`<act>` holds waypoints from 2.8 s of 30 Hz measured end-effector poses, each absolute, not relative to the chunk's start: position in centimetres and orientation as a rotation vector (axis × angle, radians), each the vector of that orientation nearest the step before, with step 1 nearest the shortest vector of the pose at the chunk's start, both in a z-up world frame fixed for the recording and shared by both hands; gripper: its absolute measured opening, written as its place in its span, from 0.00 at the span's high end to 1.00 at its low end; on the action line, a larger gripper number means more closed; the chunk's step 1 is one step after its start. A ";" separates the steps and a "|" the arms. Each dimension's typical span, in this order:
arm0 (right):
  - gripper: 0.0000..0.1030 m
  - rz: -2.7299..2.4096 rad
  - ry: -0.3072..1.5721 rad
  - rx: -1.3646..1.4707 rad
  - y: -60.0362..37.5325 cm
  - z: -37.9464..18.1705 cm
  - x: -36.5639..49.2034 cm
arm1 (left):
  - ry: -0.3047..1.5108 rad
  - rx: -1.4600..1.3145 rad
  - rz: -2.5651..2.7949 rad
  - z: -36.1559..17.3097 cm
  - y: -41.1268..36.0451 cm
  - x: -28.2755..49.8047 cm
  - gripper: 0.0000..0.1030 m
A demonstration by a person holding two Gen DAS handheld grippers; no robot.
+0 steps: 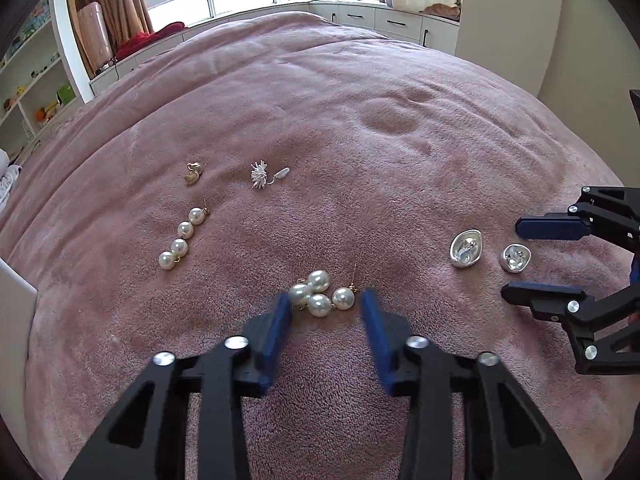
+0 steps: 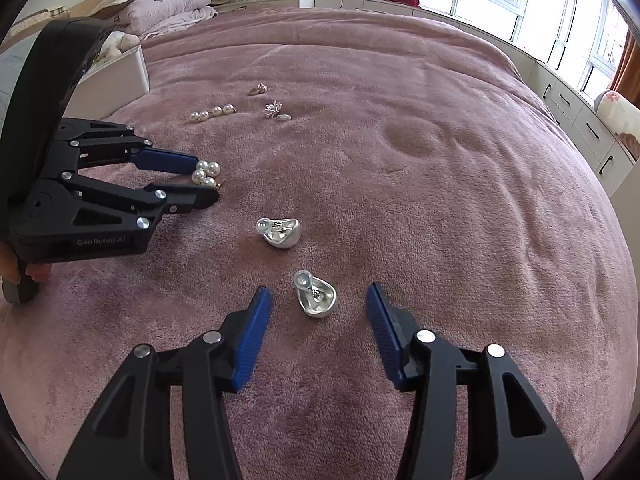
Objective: Organize jewelry
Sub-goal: 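Grasp the pearl cluster earring with the left tool while the right tool grasps a silver heart pendant, then carry pearl earring and silver heart to the tray and release them inside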
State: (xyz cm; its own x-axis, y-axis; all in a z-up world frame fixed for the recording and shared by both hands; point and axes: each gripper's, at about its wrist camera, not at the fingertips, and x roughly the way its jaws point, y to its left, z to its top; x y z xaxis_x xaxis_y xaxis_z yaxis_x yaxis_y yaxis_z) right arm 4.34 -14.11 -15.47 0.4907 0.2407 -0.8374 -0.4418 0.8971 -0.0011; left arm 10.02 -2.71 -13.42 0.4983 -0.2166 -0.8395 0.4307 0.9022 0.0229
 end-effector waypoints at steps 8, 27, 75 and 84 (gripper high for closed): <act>0.57 0.426 0.999 -0.204 -14.2 -16.0 4.8 | 0.981 0.196 -0.415 -13.3 -2.1 10.2 0.73; 0.79 0.460 1.031 -0.145 -14.0 -16.4 4.9 | 0.940 0.169 -0.437 -11.2 -2.0 8.8 0.73; 0.79 0.682 0.801 -0.162 1.8 -2.1 7.3 | 0.824 0.028 0.049 0.4 28.1 4.2 0.73; 0.79 0.820 0.750 -0.223 14.8 1.7 10.3 | 0.856 -0.075 0.170 -1.0 37.1 3.2 0.73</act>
